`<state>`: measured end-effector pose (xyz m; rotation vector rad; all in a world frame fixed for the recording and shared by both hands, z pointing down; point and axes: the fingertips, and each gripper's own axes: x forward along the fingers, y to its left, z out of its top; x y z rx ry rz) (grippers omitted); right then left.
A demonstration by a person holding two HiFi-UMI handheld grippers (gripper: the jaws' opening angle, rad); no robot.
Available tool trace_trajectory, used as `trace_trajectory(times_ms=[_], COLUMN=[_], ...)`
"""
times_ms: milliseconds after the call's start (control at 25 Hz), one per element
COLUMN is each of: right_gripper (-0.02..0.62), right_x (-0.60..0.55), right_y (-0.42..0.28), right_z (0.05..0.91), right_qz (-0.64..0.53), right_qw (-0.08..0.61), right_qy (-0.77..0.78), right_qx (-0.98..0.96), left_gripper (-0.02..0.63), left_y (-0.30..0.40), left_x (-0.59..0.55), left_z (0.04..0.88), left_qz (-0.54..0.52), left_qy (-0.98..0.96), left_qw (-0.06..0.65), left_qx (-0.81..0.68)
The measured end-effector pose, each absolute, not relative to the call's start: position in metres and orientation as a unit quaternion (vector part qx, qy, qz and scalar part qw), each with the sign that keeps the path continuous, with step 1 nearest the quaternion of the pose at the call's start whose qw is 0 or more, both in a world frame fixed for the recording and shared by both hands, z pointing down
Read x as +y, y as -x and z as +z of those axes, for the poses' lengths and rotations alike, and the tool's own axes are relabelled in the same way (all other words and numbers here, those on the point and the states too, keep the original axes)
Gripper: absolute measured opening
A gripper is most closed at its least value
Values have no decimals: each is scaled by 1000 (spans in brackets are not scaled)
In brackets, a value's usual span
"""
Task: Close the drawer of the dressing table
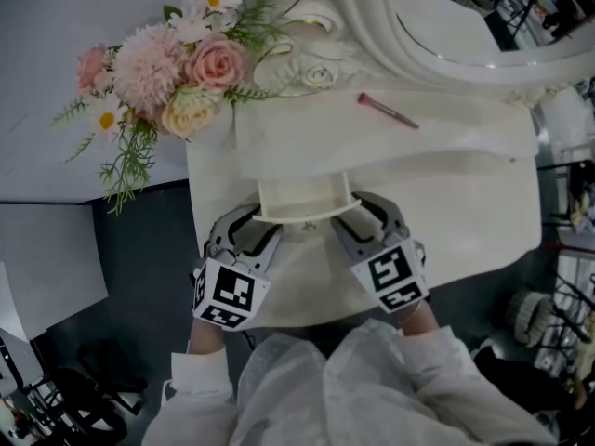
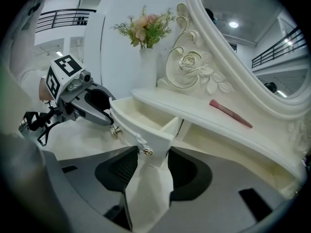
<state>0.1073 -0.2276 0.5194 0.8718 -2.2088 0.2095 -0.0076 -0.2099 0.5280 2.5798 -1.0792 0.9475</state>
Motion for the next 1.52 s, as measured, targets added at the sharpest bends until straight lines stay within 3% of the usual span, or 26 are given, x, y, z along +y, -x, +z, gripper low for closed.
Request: trace_trajectory(times_ms=[1520], right_gripper=[195], right_x=[-259], right_y=[-108], right_z=[527], right_qz=[114], right_qw=[333], right_qy=[-370], right_qx=[-860], left_gripper=[172], left_y=[9], left_x=[-237], left_z=[533], left_qz=[316], left_qy=[-852], left_qw=[132], left_qx=[-396])
